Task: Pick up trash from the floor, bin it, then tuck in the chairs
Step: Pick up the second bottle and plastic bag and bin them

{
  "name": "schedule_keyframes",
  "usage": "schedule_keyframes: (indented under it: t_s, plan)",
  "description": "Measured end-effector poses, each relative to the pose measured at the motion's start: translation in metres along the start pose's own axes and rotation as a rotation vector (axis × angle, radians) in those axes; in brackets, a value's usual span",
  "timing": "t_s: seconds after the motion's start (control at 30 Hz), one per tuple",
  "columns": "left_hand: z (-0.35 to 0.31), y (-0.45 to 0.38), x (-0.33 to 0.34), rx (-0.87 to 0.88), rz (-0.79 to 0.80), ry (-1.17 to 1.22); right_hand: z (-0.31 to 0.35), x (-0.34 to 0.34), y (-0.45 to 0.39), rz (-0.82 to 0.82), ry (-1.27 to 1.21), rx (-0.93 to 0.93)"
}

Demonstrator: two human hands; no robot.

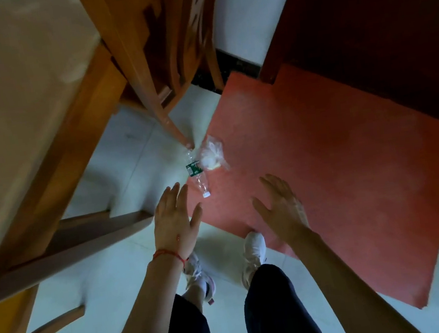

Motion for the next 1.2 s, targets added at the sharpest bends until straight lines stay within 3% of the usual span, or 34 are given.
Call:
schedule_keyframes:
  t_s: [0.83,1.07,1.2]
  plan:
    - [0.202,-0.14,0.32,-0.086,-0.11,0.159,-0.1,0.272,-0.265,-0.13,-0.04,-0.187]
    - [0.234,-0.182,0.377,-0.259,-0.27,0.388,-0.118,0.32,-0.32,-0.147,-0.054,-0.216]
    - [0.237,-0.2,0.391,-0.471,-0.326,0.589,-0.12,0.329,-0.337,-0.155,-0.063,-0.236]
Point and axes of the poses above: each hand's wrist, its own y-axis away from the middle knuckle, its own x-axis out of the palm, z = x × y, the point moved 1 cm from there along -y, towards the middle knuckle, and after that the axes turned 12 degrees about x, right-handed, at the moved point
